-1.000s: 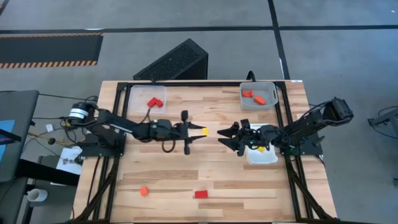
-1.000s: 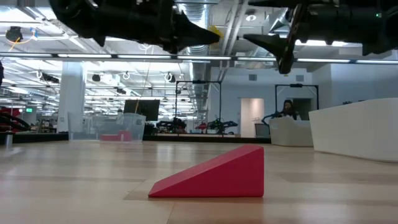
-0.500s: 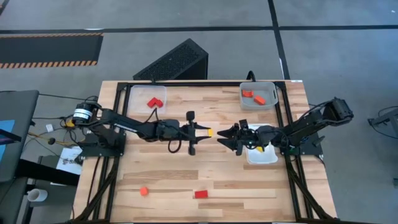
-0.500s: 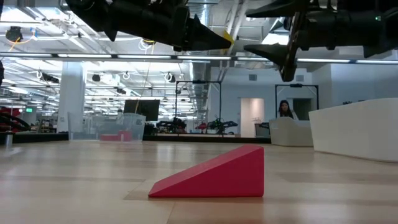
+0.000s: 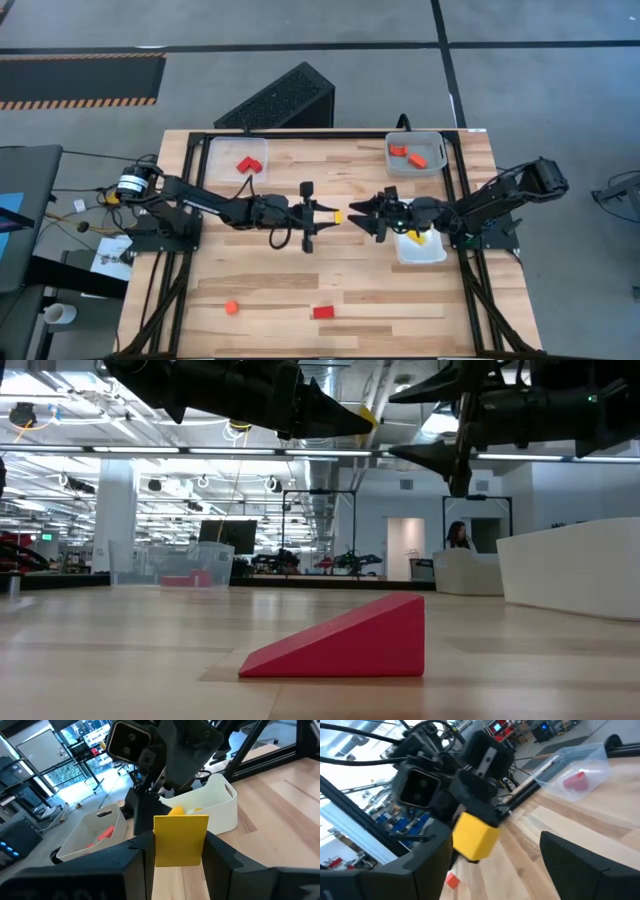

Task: Sort & place blocks by color
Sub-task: Put the yellow block into the white bin

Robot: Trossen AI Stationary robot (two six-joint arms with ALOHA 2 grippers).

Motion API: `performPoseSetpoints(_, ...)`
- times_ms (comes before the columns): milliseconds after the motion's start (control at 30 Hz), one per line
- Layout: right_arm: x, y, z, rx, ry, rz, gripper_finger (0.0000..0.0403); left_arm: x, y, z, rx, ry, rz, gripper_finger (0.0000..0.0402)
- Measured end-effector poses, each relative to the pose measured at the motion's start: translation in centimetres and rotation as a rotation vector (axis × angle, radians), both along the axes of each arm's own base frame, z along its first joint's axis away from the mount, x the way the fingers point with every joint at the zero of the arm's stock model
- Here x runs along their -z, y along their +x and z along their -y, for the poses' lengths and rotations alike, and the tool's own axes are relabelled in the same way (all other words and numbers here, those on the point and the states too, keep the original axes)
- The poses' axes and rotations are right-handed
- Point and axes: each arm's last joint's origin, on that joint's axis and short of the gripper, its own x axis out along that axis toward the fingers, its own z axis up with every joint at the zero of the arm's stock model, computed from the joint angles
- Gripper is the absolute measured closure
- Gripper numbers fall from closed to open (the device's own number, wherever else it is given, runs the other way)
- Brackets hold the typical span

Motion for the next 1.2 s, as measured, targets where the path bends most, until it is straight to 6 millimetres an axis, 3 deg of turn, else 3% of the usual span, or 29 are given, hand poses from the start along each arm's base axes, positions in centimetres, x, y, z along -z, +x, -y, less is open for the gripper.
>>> performPoseSetpoints(367, -0.5, 0.4, 0.2, -0.032, 0.077, 0.026, 0.001, 0.0, 0.0, 0.0, 0.009, -0.001, -0.001, 0.0311)
performPoseSetpoints(700, -3.0, 2.9, -0.2, -0.051, 0.048, -0.072, 0.0005, 0.0, 0.0, 0.1, 0.03, 0.0, 0.0, 0.0311)
performPoseSetpoints(967, -1.8, 3.5, 0.6, -0.019, 0.145, -0.119, 0.0005, 0.0, -0.1, 0.8, 0.031, 0.051, -0.006, 0.0311)
performPoseSetpoints(1200, 0.4, 5.4, 0.4, -0.14, 0.197, -0.037, 0.0012, 0.0, -0.1, 0.9, 0.019, 0.076, -0.006, 0.0311)
